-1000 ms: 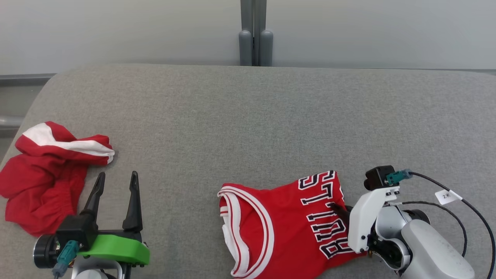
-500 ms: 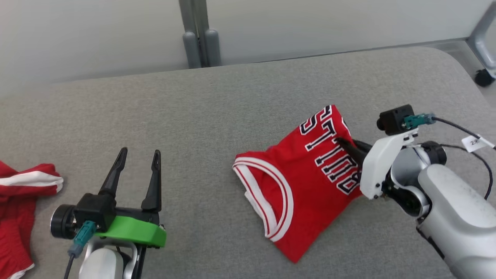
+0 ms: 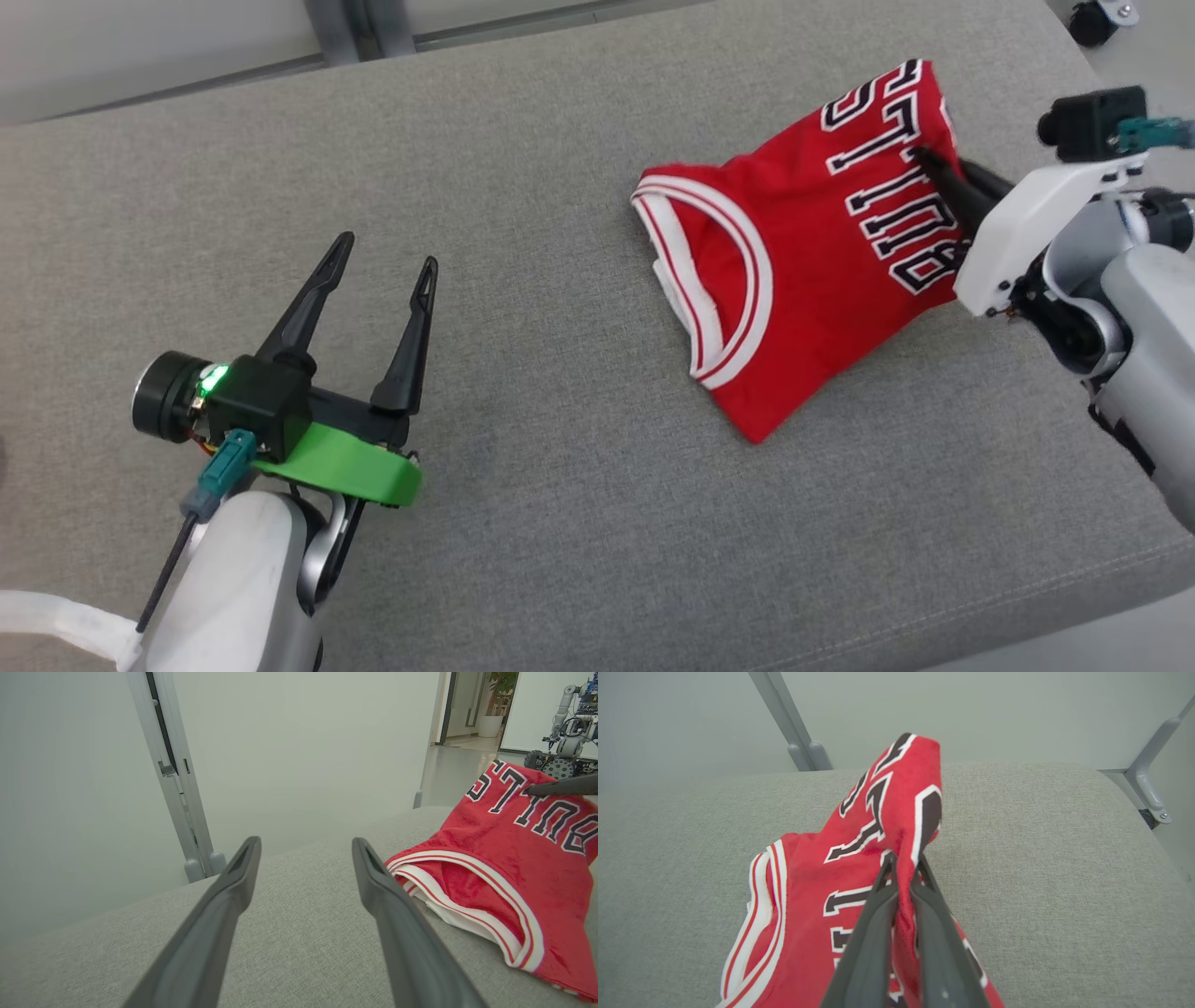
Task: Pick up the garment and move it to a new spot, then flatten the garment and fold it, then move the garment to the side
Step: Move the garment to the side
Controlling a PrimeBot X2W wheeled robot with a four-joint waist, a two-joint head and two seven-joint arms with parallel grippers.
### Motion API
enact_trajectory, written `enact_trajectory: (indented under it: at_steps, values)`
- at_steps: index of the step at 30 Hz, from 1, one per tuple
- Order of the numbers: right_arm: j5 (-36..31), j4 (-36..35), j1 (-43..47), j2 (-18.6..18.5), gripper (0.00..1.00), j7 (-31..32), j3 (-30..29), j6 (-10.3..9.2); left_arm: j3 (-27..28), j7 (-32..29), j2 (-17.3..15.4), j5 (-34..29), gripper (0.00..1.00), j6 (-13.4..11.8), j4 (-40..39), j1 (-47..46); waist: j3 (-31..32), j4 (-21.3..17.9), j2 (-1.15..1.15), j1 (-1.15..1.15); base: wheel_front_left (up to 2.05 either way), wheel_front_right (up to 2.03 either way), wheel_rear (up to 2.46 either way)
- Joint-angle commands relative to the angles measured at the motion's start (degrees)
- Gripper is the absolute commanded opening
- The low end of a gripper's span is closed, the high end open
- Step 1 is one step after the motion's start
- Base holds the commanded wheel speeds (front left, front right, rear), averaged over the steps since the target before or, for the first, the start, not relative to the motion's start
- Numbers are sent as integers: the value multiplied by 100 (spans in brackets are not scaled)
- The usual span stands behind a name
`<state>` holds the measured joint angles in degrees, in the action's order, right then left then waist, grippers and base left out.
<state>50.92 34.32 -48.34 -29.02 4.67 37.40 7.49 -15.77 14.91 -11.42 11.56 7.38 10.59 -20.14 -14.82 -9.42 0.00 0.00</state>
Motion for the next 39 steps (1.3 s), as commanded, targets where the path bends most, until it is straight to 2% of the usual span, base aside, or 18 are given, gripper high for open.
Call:
enact_trajectory:
  at_steps: [1,16,23,25,26,27,28,33,39]
  values:
    - [98,60,-196,-69,0,-113,11,0,-18,1,-86,57,100,18,-8,-134,-490,-279,0,0,0,0,0]
    - [533,806,-983,-925,0,-512,157,-1,-163,-111,-381,113,100,17,-327,-448,-1282,-434,0,0,0,0,0]
    - [309,1280,-1246,-862,0,-907,322,-1,-206,-161,-422,118,100,3,-378,-482,-1400,-460,0,0,0,0,0]
    - [257,1443,-1321,-787,5,-1038,370,-1,-226,-164,-421,120,100,3,-366,-504,-1420,-430,0,0,0,0,0]
    - [185,1584,-1359,-787,20,-1110,389,-1,-234,-160,-419,123,100,3,-353,-514,-1422,-408,0,0,0,0,0]
    - [145,1721,-1401,-781,80,-1166,388,-2,-235,-154,-416,132,100,1,-338,-518,-1418,-387,0,0,0,0,0]
    - [70,1856,-1443,-744,100,-1223,416,-3,-235,-143,-411,135,100,-5,-317,-522,-1401,-359,0,0,0,0,0]
    - [-115,2208,-1532,-536,100,-1546,500,-3,-151,-75,-401,196,100,-88,-192,-415,-1201,-271,0,0,0,0,0]
    - [-211,1726,-1233,-271,100,-1924,761,-3,26,1,-312,335,100,-226,9,-139,-521,-123,0,0,0,0,0]
